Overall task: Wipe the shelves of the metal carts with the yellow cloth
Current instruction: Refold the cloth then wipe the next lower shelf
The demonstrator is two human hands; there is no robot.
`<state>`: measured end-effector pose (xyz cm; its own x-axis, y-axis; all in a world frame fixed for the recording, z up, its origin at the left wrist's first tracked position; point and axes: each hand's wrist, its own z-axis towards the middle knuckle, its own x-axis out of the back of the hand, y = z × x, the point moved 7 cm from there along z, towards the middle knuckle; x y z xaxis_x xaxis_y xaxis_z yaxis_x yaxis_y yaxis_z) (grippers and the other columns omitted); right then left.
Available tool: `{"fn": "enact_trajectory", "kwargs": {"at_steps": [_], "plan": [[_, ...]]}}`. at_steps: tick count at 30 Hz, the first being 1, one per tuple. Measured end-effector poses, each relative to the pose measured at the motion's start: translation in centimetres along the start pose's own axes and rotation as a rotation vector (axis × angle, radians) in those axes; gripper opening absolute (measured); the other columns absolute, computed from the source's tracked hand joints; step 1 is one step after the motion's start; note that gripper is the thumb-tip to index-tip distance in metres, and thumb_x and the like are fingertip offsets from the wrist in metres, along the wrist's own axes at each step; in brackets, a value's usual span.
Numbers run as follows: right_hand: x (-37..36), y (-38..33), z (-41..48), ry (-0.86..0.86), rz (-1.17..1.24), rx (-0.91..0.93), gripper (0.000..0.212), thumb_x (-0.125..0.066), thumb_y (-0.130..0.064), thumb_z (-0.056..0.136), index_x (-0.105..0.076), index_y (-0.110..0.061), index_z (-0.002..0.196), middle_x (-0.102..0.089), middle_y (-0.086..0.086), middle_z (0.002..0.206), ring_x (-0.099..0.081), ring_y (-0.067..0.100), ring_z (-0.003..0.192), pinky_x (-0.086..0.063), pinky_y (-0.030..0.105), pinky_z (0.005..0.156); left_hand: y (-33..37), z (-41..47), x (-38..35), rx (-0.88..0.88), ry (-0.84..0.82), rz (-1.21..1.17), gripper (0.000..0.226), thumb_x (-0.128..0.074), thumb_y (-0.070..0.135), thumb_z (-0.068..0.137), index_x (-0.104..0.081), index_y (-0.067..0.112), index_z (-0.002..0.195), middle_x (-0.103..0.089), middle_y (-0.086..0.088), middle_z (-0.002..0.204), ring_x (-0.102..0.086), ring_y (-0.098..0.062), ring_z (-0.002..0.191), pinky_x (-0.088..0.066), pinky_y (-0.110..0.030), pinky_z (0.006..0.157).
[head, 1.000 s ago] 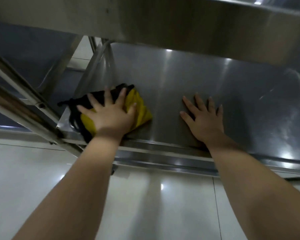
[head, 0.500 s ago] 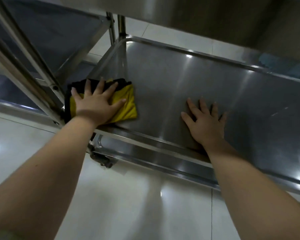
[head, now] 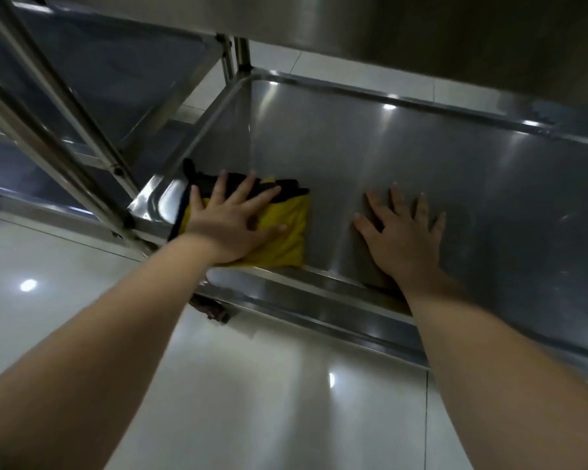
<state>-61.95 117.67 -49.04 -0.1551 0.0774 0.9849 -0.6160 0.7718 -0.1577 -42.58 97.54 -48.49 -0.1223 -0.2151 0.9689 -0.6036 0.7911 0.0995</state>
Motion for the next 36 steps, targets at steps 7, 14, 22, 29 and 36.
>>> {"fn": "enact_trajectory", "kwargs": {"at_steps": [7,14,22,29,36], "plan": [[-0.1,-0.3,0.3,0.001,-0.012,0.002,0.061,-0.020,-0.072,0.093,-0.015,-0.051,0.150,-0.005,-0.005,0.165,0.005,0.038,0.149,0.008,0.066,0.113,-0.8,0.2,0.4,0.237,-0.001,0.019,0.070,-0.009,0.083,0.084,0.015,0.058,0.146,0.016,0.009,0.164,0.014,-0.041,0.148,0.003,-0.073,0.110],[2.9,2.9,0.2,0.066,0.401,0.071,0.042,-0.049,-0.040,0.100,-0.054,-0.026,0.139,-0.046,0.002,0.150,-0.035,0.030,0.141,-0.017,0.045,0.118,8.3,-0.5,-1.0,-0.054,-0.005,0.029,0.070,-0.008,0.086,0.081,0.018,0.064,0.142,0.023,0.015,0.161,0.022,-0.038,0.147,0.006,-0.077,0.107],[3.4,21.3,-5.4,-0.071,-0.071,-0.265,0.057,-0.018,-0.060,0.099,-0.005,-0.047,0.153,-0.001,-0.010,0.165,0.002,0.034,0.150,-0.004,0.058,0.118,7.9,0.1,-0.4,-0.013,0.026,-0.004,0.083,-0.006,0.094,0.070,0.010,0.062,0.145,0.012,0.016,0.163,0.013,-0.033,0.150,0.004,-0.071,0.112],[3.0,21.0,-4.9,-0.018,-0.089,-0.236,0.057,-0.013,-0.060,0.099,-0.003,-0.045,0.154,0.003,-0.010,0.165,0.006,0.035,0.150,0.003,0.060,0.118,12.0,6.0,0.9,0.270,0.053,-0.067,0.072,-0.013,0.085,0.083,0.002,0.059,0.148,0.002,0.008,0.165,0.009,-0.045,0.148,0.002,-0.077,0.107],[3.4,22.8,-5.2,-0.008,-0.019,-0.207,0.055,-0.014,-0.057,0.101,-0.003,-0.047,0.154,0.004,-0.013,0.164,0.008,0.029,0.151,0.005,0.058,0.118,29.8,-0.2,-3.3,-0.254,0.013,0.052,0.076,-0.012,0.091,0.075,0.002,0.064,0.145,0.011,0.016,0.163,0.013,-0.035,0.150,0.005,-0.070,0.112]]}}
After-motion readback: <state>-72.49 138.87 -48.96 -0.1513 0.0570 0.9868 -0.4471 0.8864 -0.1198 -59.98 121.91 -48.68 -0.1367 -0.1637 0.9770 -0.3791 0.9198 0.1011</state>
